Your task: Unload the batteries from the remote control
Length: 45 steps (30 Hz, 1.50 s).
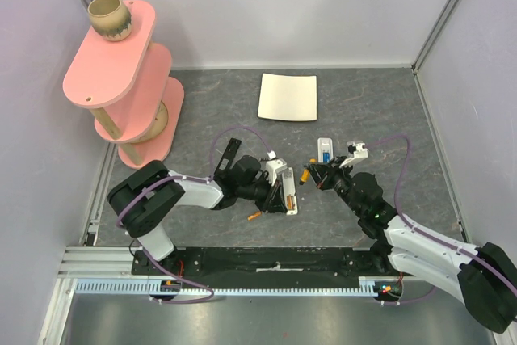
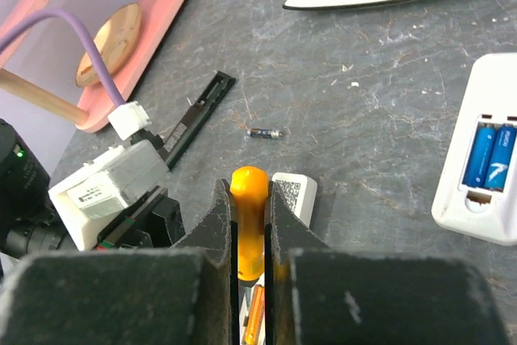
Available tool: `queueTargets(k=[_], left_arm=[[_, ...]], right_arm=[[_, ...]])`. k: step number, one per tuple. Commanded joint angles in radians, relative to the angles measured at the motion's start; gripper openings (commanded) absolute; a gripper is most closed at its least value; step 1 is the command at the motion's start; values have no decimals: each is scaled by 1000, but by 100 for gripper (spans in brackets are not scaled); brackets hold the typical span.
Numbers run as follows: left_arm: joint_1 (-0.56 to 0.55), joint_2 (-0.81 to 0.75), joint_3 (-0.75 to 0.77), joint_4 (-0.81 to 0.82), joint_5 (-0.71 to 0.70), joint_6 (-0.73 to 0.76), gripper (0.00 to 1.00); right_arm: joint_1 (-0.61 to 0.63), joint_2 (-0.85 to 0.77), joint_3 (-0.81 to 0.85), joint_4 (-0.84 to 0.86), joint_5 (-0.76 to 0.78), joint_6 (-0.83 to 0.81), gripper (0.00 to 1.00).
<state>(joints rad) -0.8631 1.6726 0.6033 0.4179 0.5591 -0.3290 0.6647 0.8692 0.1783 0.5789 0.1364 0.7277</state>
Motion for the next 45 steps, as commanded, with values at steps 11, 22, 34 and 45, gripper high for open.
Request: queueTargets(k=[11,22,34,45], left_arm=[[-28,-75,-8,-22,-123,-30,51],[-172,-99,38,-129,-491,-188,91],[-99,15,154,-108,-479,-137,97],[-108,136,297,-116,-272,48,95]], right_arm=[[-4,-10,18,-16,31,-16,0],[-7,-93,18,-85,72,-34,0],[-22,-240,50,-254,149,-80,0],[-30,-300,52,-309,184,-86,0]])
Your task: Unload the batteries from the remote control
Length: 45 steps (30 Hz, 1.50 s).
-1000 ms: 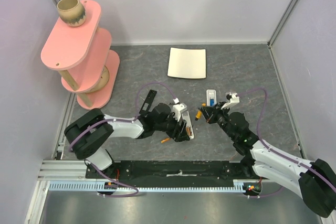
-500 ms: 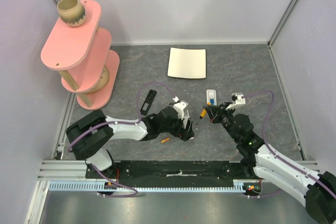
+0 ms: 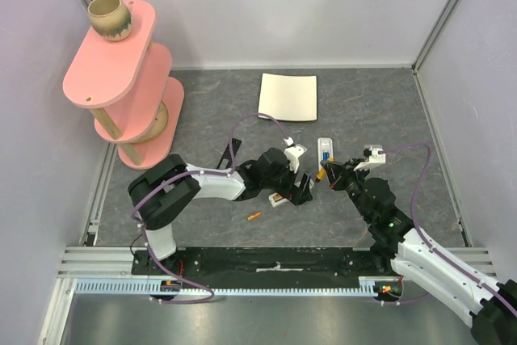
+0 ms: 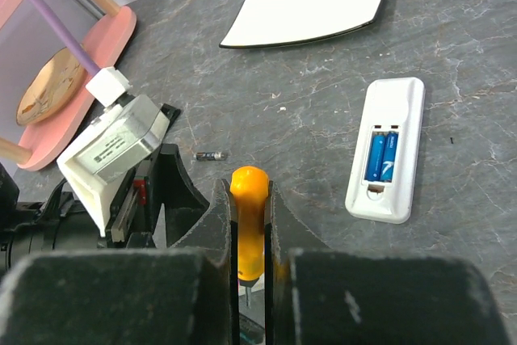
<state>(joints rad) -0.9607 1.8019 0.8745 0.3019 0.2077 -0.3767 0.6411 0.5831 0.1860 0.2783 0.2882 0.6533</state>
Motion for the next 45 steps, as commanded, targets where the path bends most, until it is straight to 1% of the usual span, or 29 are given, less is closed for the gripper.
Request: queueTargets(k=[1,4,9,13,18,25,29,34,36,37,38,39,40,41,44,45], left_arm=[[-12,1,21,2,76,99,95],[-12,-54,-18,2,52,133,95],[-12,-150,-101,-55,-71,216,97],[-12,-210,-161,-92,-105,252,97],[-13,-251,-216,-127,-132,231,91],[-29,-247,-253,-164,-206,200,83],[-27,-243,-262,-167,-226,202,61],[-30,-276,-288,-152,-212,200,57],[-30,-299,-310,-139,-214,200,49],[-30,-303,-313,-136,-212,203,47],[-32,-309,-319,-135,-186,205,39],[-32,-311,-322,-133,-185,205,35],[-32,-311,-322,-135,-182,206,25],[-30,-309,-324,-135,-179,206,19],[-30,-309,-325,-133,-172,203,8],[-30,-311,-327,-130,-171,202,6]], right_arm=[[-6,-14,44,-8,34,-11,0],[-8,-6,41,1,25,-11,0],[-8,33,35,50,-18,-1,0],[-8,75,29,122,-67,8,0],[-9,156,26,211,-107,22,0],[-6,303,50,355,-187,31,0],[-8,408,63,446,-228,40,0],[-6,494,69,559,-268,55,0],[-4,529,73,593,-273,60,0],[-3,540,75,602,-276,60,0],[-1,560,76,611,-276,60,0],[2,570,76,628,-277,60,0],[2,587,78,637,-276,59,0],[6,595,78,648,-274,60,0],[20,616,75,680,-253,60,0],[28,621,75,691,-247,57,0]])
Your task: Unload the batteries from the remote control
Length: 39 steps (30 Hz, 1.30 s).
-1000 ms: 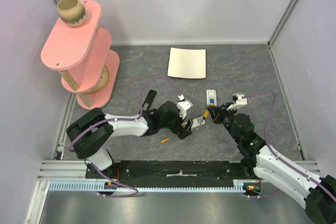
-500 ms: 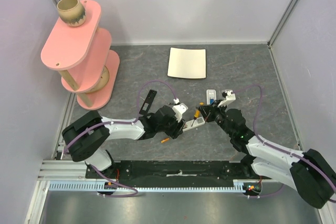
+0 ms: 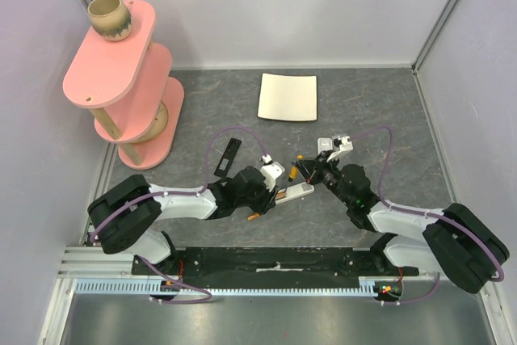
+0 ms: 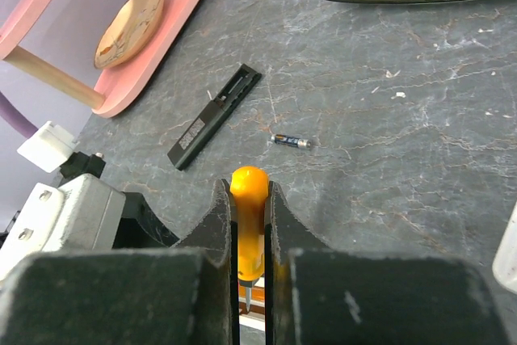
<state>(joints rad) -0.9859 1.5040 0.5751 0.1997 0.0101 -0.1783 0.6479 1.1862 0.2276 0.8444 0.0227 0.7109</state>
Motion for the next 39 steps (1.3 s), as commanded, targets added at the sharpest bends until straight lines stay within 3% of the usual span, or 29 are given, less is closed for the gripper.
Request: queueTargets(k=[1,16,39], left_arm=[[-5,-16,-30,-28,28,2,4],[-7,-11,-37,-6,42,-1,2],[-5,13,-35,4,48,-3,2]], right_arm=[[24,27,33,128,28,-8,0],[87,84,4,160,215,-82,0],[99,134,-66,252,195,-100,0]])
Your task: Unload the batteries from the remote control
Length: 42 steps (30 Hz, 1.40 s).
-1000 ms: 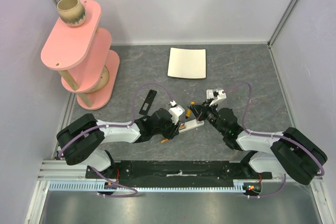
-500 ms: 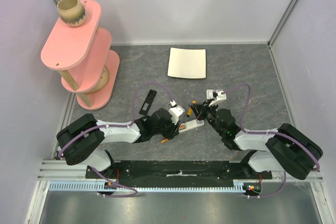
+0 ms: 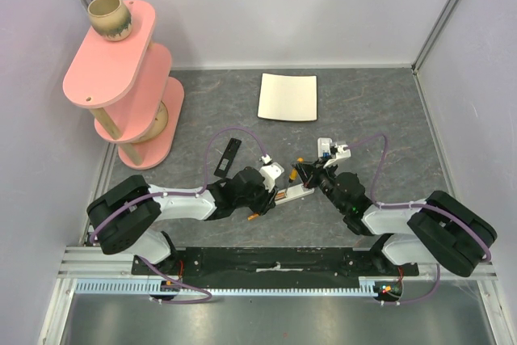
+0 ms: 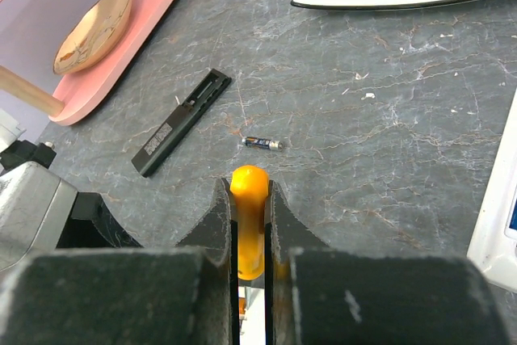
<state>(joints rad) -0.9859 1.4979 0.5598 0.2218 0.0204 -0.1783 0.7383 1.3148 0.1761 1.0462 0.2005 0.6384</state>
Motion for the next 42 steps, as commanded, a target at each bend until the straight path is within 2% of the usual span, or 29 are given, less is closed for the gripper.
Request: queueTargets(k=[1,15,30,32,34,42], left_arm=[[-7,21,-20,-16,38,-3,2],[-5,31,-17,-16,33,-7,2],[-5,51,-14,-6,30,-13,2],[-5,53,-14,-6,27,-13,2],[-7,51,-14,-7,26,-13,2],[-5,45,-17,-9,26,-13,2]], right_arm=[[7,12,-13,57,13,-26,0],[38,83,36,3,-15,116,0],[41,26,5,138,-125,377,0],[41,-3,10,124,-119,369,0],[41,-28,17,37,-93,325,0],[41,-150,63,-248,192,106,0]])
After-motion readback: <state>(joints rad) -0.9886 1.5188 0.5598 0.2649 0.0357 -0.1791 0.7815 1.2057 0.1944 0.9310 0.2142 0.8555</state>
